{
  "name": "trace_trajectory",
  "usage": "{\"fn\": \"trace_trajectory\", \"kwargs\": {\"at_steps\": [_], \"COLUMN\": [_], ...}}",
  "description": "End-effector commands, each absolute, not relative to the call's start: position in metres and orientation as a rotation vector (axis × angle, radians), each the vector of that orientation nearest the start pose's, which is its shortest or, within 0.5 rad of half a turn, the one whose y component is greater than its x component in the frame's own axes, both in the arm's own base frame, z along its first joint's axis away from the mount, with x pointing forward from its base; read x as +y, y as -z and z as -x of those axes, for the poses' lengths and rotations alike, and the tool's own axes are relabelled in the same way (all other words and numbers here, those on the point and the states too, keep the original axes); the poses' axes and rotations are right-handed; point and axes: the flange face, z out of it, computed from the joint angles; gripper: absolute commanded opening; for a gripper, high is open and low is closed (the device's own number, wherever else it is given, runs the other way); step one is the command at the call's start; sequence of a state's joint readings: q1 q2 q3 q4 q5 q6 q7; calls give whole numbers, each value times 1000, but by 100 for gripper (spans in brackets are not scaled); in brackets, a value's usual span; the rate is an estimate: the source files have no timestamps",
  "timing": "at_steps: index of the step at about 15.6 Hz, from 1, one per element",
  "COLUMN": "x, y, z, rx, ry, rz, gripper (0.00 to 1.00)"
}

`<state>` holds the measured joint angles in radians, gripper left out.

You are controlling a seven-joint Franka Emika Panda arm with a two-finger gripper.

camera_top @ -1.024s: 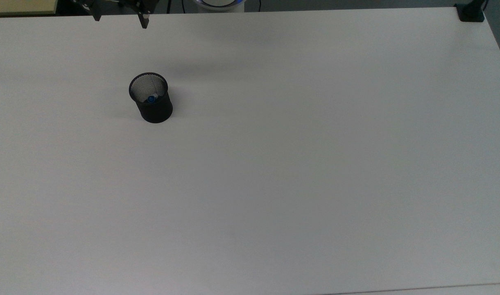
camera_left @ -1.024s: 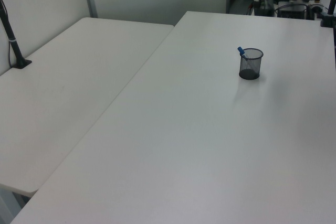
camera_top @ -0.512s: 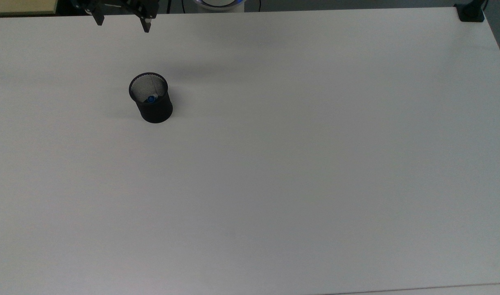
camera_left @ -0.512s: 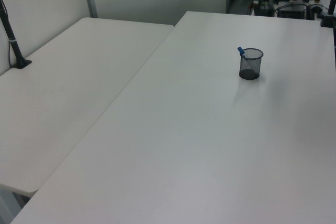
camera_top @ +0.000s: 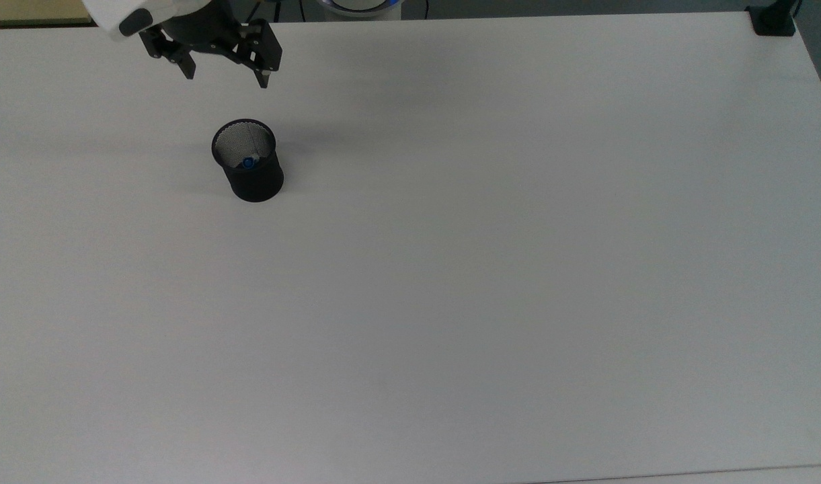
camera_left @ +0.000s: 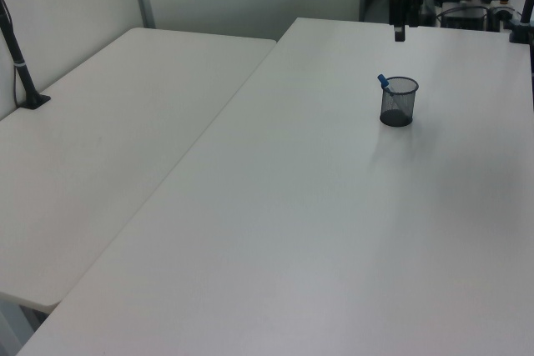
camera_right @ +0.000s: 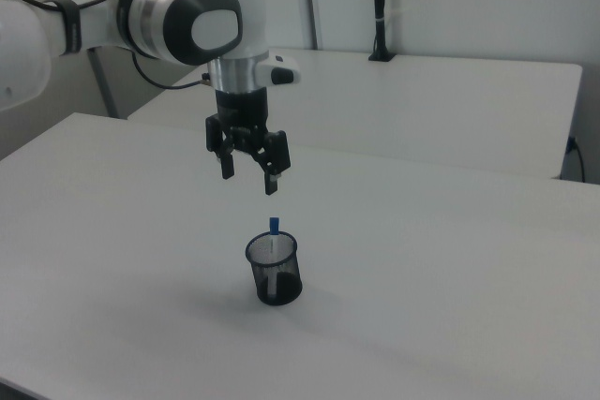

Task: Remove the marker
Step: 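Lower the open gripper onto the blue-capped marker in the cup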

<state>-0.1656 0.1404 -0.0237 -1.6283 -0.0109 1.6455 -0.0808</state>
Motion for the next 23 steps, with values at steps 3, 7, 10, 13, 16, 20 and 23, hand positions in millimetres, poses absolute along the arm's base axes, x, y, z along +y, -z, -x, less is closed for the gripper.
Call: {"fn": "trace_trajectory", "kwargs": {"at_steps": [3, 7, 10, 13, 16, 20, 23], "x": [-86, -77, -75, -77, -78, -83, -83], "y": [-474, -459, -454, -444, -444, -442, -440], "z": [-614, -620, -622, -625, -631, -632, -635], "rx": [63, -28, -59, -85, -90, -83, -95], "ry": [-186, -217, -222, -244, -179, -178, -154], "rz": [3124, 3140, 3146, 3150, 3166, 3171, 3181], "gripper": [99, 88, 79, 63, 59, 59, 59]}}
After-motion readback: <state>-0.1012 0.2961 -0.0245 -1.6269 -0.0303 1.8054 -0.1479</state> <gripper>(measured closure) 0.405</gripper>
